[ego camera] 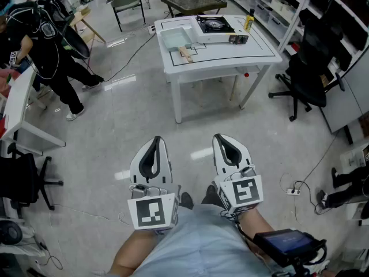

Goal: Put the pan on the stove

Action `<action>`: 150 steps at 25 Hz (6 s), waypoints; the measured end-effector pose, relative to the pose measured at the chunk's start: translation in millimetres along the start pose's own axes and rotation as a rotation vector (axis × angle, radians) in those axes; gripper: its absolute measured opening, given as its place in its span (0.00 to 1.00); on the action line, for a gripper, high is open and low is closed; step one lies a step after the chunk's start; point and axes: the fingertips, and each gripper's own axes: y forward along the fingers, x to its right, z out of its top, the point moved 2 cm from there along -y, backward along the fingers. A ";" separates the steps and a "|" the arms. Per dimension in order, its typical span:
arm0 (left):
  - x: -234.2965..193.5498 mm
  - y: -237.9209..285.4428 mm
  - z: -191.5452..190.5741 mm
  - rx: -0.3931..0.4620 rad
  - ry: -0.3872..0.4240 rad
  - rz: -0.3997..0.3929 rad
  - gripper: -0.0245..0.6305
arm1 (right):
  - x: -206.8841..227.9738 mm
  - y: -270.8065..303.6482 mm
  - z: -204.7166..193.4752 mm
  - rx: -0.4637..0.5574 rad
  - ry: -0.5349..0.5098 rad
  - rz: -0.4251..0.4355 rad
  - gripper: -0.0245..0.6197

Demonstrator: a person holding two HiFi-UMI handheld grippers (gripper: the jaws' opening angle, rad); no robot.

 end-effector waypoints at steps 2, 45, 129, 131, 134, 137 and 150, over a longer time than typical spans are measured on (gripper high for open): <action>0.6 0.1 1.0 0.017 0.000 -0.012 0.07 | 0.0 1.0 0.9 -0.002 0.001 -0.001 0.11; -0.9 317.8 -4.5 -0.074 0.058 0.129 0.06 | 222.0 277.2 10.8 0.011 0.160 0.165 0.12; -189.2 663.7 -152.1 -0.358 -0.108 0.242 0.07 | 253.9 628.7 -145.2 -0.647 0.891 0.645 0.40; -192.6 664.1 -152.1 -0.361 -0.115 0.244 0.07 | 249.3 629.7 -149.0 -0.681 0.908 0.655 0.41; -198.6 665.2 -153.3 -0.358 -0.125 0.254 0.07 | 244.1 632.9 -156.7 -0.725 0.940 0.657 0.41; -208.6 664.1 -155.1 -0.361 -0.135 0.275 0.07 | 235.9 637.3 -161.3 -0.765 0.993 0.663 0.41; -239.4 654.5 -162.8 -0.374 -0.165 0.354 0.07 | 206.7 656.4 -169.4 -0.865 1.171 0.738 0.40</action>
